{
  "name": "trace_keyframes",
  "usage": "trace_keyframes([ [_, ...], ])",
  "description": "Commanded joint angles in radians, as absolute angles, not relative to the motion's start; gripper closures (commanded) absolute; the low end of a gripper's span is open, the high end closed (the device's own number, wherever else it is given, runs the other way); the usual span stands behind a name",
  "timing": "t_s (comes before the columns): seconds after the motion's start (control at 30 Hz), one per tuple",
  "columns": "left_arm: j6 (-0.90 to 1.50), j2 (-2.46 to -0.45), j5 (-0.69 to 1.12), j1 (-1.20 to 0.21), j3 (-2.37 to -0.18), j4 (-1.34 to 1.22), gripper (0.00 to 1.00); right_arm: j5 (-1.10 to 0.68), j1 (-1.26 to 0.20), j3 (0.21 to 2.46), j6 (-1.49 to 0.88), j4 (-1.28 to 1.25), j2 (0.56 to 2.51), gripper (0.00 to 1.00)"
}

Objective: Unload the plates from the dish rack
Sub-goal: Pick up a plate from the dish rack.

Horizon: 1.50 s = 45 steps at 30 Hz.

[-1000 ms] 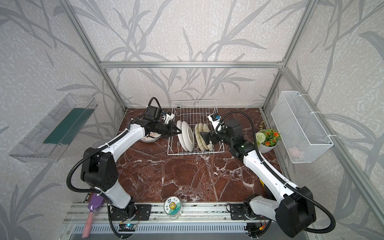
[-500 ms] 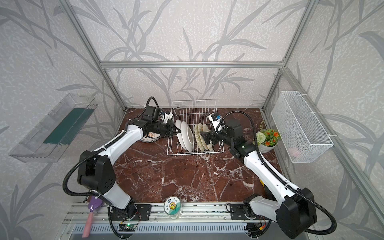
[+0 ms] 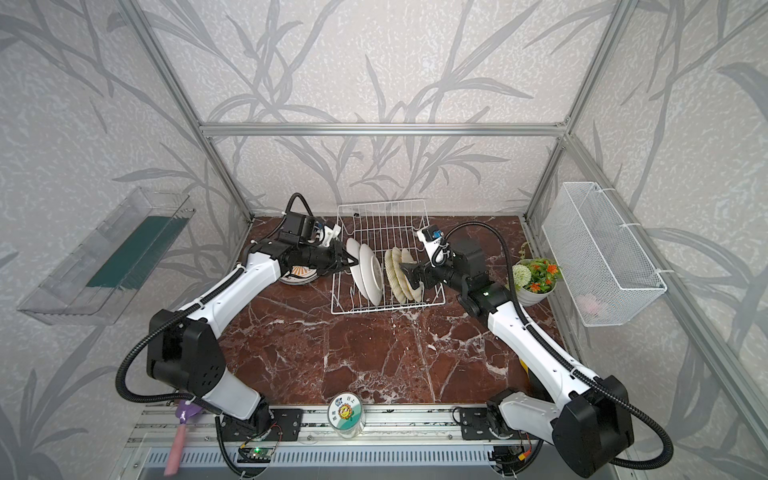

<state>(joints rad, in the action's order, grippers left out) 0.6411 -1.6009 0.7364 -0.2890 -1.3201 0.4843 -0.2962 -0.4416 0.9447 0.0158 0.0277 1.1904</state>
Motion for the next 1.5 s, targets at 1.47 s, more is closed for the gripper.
trace_keyframes([
  [1.47,0.570,-1.671,0.842,-0.264,-1.488,0.549,1.00,-0.295,-0.452,0.931,-0.003,-0.020,1.181,0.01],
])
